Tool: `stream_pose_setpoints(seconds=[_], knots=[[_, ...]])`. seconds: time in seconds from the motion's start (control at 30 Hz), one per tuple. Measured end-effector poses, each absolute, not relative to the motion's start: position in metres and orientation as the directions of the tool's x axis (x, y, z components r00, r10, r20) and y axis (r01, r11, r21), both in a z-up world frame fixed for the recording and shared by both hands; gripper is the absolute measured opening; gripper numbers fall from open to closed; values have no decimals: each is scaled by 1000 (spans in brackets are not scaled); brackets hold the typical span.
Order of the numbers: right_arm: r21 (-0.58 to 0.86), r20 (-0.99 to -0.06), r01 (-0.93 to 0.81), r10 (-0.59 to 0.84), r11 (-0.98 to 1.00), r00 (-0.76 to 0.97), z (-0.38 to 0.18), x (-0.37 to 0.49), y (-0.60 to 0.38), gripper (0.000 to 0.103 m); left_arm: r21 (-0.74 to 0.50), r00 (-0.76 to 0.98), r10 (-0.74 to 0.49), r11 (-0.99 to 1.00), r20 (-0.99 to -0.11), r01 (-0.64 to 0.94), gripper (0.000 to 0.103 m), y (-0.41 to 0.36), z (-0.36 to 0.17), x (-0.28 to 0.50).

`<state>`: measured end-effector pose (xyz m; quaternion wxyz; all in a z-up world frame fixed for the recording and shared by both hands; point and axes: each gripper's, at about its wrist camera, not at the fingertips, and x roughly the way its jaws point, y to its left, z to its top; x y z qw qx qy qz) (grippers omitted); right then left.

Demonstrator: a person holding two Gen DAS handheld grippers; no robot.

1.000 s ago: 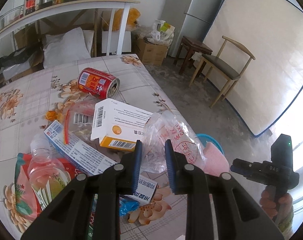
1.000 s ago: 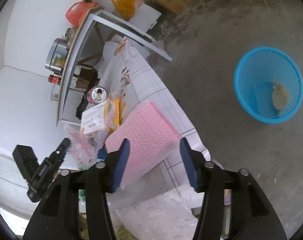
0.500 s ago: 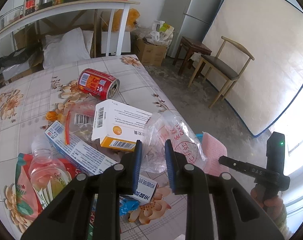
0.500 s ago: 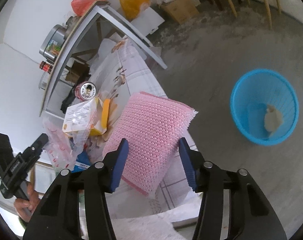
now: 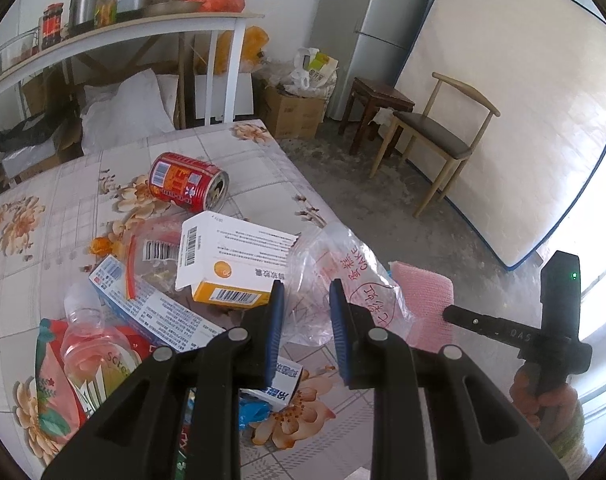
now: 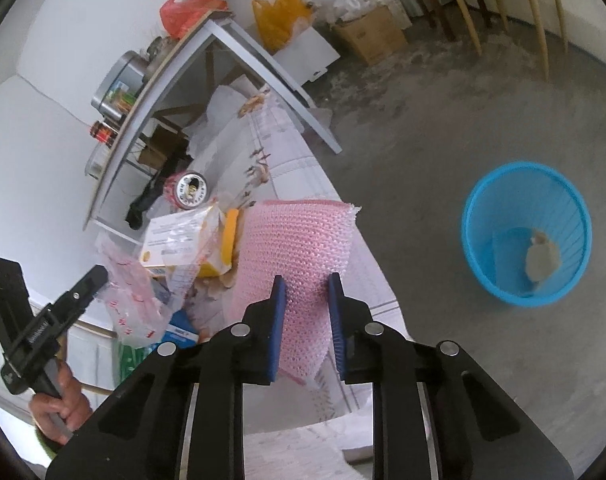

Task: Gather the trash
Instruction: 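Grasp the clear plastic bag with the left tool while the right tool grasps the pink sponge, then carry the plastic bag and pink sponge over the wastebasket with both tools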

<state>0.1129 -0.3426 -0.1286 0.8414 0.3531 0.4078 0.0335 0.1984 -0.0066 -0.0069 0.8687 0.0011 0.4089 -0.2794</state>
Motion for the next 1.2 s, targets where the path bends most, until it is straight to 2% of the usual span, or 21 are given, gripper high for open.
stream_pose_setpoints(seconds=[0.4, 1.2], knots=[[694, -607, 214, 399, 687, 687, -120, 106, -345, 17, -211, 528, -494, 836, -690, 506, 21, -9, 6, 187], [712, -556, 234, 329, 662, 763, -107, 70, -371, 17, -90, 585, -473, 822, -659, 562, 21, -52, 26, 161]])
